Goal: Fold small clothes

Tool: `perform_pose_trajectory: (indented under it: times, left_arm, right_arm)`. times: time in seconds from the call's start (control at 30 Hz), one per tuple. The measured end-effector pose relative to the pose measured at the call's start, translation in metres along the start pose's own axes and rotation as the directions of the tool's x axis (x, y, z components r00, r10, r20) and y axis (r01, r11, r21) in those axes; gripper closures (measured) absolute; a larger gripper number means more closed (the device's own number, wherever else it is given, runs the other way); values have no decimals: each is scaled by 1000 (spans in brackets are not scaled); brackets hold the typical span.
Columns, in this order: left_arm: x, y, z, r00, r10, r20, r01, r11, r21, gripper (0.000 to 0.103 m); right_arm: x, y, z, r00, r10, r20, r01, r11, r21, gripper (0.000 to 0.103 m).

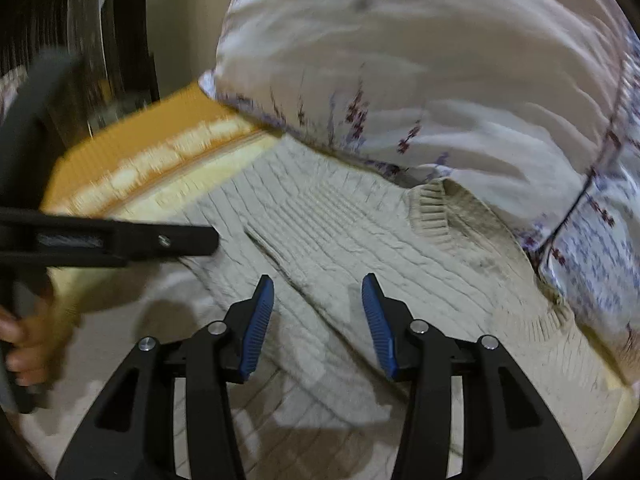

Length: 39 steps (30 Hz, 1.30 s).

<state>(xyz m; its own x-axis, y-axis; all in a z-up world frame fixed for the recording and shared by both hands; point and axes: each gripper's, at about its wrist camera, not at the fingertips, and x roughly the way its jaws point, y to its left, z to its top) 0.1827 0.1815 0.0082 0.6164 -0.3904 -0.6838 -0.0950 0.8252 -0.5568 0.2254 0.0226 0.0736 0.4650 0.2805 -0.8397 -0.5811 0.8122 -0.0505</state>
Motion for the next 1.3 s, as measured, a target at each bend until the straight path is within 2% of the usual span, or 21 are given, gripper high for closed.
perform_pose_trajectory:
  times: [0.03,0.07,0.1,0.17,0.27,0.37,0.47,0.5,0.6,0.63,0.7,0.73,0.8,0.87,0.97,1.03,1.13,1.2,1.23,1.27,1.3]
  left_arm:
    - [0,0,0,1000,0,0,0,1000,2,75]
    - [1,0,0,1000,0,-1,0,1000,3,75]
    - [1,1,0,1000,-1,-2,1,1000,6,75]
    - [4,-1,1,1000,-2,-2,2,1000,6,75]
    - [4,-1,1,1000,-6,-4,6,1000,4,75]
    - [4,-1,1,1000,-7,-3,7,1000,7,75]
    - [4,0,1,1000,-11,-4,11,1000,6,75]
    - [4,0,1,1000,-11,-3,11,1000,5,75]
    - [4,-1,1,1000,-13,-5,13,1000,7,75]
    - [4,0,1,1000,-13,-5,13,1000,7,75]
    - [3,0,1,1000,-14,-5,14,1000,4,75]
    - [3,0,1,1000,-14,-6,14,1000,4,75]
    - [3,-1,1,1000,-13,-6,13,1000,7,75]
    - [3,-1,1,1000,-12,-5,12,1000,7,75]
    - [3,-1,0,1000,-16,-5,16,1000,3,75]
    - [3,0,0,1000,-23,-5,23,1000,0,75]
    - [2,-1,1,1000,-25,-6,25,1000,-2,74]
    - [2,-1,1,1000,-27,-5,27,1000,-1,73]
    - [2,-1,1,1000,-31,-4,31,1000,-2,70]
    - [2,-1,1,999,-37,-5,37,999,-5,67]
    - [1,-2,2,999,-45,-6,45,999,-10,64]
  right_arm:
    - [3,1,-2,1000,-9,-1,9,1000,-4,61]
    - [5,1,-3,1000,-19,5,19,1000,-4,69]
    - [4,-1,-5,1000,-14,19,14,1000,5,71]
    - [1,-9,-5,999,24,38,-26,998,54,86]
    - [-10,-24,-3,994,71,84,-83,985,152,97]
    - [-32,-47,-10,987,35,156,-73,966,248,98]
    - [-52,-81,-23,978,-19,207,-60,926,372,98]
    - [-58,-94,-30,975,-40,219,-57,905,422,98]
    - [-80,-136,-67,964,-125,233,-43,794,606,98]
    - [-86,-150,-85,963,-149,226,-46,734,677,98]
    - [-88,-167,-113,967,-154,203,-57,645,762,98]
    - [-86,-175,-129,974,-133,185,-72,591,804,98]
    - [-73,-183,-152,986,-49,162,-114,512,851,97]
    - [-64,-186,-164,985,14,175,-161,463,871,96]
    - [-64,-190,-179,975,48,217,-218,399,891,83]
    - [-68,-197,-186,970,39,241,-239,353,905,67]
    - [-73,-208,-188,975,-2,222,-208,333,919,65]
    - [-72,-214,-188,980,-21,196,-178,335,925,69]
    - [-68,-217,-186,986,-26,163,-144,350,926,84]
    - [-66,-219,-184,989,-24,147,-128,365,922,94]
    - [-68,-219,-182,988,-26,152,-131,382,915,96]
